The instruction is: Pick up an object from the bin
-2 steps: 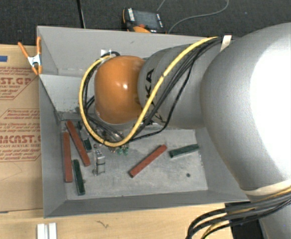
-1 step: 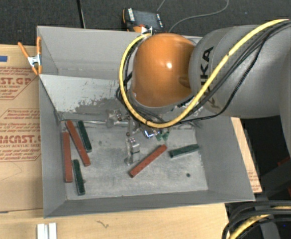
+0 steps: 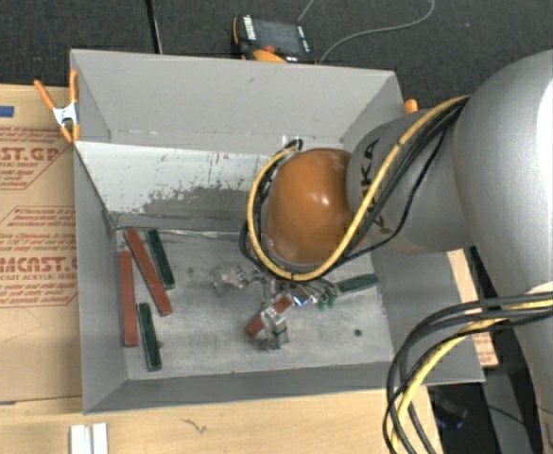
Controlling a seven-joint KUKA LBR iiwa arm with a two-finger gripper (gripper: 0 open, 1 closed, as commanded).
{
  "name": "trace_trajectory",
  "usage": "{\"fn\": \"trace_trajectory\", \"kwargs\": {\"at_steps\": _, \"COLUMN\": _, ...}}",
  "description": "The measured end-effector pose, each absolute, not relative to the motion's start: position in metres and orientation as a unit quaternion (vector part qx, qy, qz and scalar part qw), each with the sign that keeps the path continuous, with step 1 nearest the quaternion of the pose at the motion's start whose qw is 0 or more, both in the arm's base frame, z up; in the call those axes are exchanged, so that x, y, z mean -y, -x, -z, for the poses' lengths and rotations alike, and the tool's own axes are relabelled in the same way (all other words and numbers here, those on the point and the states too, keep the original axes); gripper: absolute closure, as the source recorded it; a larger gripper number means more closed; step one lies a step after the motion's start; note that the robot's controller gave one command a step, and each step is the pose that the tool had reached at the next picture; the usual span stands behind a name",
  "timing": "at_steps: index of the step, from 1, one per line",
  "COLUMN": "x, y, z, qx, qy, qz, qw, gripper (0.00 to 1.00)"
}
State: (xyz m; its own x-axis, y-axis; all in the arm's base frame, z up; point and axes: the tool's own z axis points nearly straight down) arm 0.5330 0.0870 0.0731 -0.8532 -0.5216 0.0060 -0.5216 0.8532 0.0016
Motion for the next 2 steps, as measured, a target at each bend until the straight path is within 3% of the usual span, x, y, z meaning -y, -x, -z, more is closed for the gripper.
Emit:
{"fn": "trace_trajectory", "kwargs": {"at_steps": 1, "x": -0.089, "y": -0.535, "z": -0.078, "qx": 0.963, "qy": -0.271, "qz": 0.0, "qw": -0.001, "gripper": 1.0}}
{"fn": "trace_trajectory", "kwargs": {"at_steps": 2, "x": -0.007, "y": -0.486, "z": -0.212, "qx": 0.945, "qy": -0.326, "qz": -0.002, "qw": -0.003, "gripper": 1.0}}
